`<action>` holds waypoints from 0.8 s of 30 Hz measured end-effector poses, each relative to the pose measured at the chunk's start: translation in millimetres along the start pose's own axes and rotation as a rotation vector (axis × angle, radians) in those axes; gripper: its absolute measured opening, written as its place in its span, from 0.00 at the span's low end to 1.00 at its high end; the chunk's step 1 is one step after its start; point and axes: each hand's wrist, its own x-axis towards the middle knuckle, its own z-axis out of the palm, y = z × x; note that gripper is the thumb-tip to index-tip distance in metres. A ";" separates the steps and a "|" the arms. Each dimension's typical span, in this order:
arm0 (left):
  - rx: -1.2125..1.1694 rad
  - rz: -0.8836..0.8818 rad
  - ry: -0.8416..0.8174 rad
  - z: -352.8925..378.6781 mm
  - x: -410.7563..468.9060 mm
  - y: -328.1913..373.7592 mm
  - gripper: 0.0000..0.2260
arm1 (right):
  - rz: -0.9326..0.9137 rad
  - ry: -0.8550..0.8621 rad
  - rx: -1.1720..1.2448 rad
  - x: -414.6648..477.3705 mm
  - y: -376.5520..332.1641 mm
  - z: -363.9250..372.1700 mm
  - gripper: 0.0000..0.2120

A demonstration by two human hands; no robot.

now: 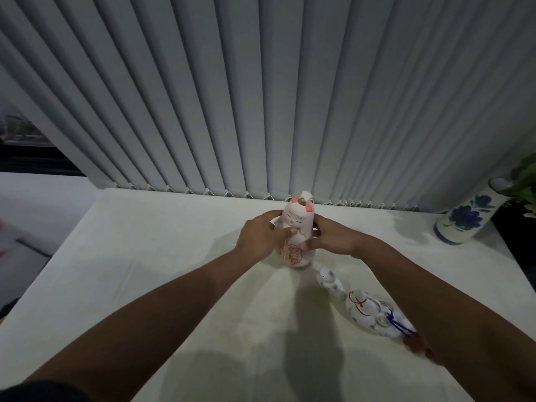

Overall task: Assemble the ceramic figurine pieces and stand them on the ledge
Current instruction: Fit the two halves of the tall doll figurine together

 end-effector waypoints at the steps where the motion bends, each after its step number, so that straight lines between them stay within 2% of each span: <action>1: 0.017 0.014 -0.040 -3.4 2.8 -0.6 0.21 | 0.003 -0.004 0.009 -1.0 1.5 -1.4 0.29; 5: 0.074 0.047 -0.207 -17.7 13.2 -4.5 0.22 | 0.029 0.013 0.078 -4.5 10.3 -2.3 0.31; 10: 0.079 0.072 -0.294 -18.0 21.2 -8.9 0.23 | 0.043 0.100 0.195 -15.3 17.8 11.9 0.30; 16: -0.042 0.055 -0.421 -22.2 23.3 -5.7 0.22 | 0.030 0.380 0.144 -26.9 17.3 38.0 0.28; 20: 0.036 0.094 -0.463 -23.7 29.5 -12.1 0.25 | -0.005 0.606 0.165 -32.5 17.5 64.8 0.25; 24: 0.124 0.197 -0.455 -27.0 32.7 -15.1 0.28 | -0.008 0.740 0.193 -32.2 7.5 86.6 0.26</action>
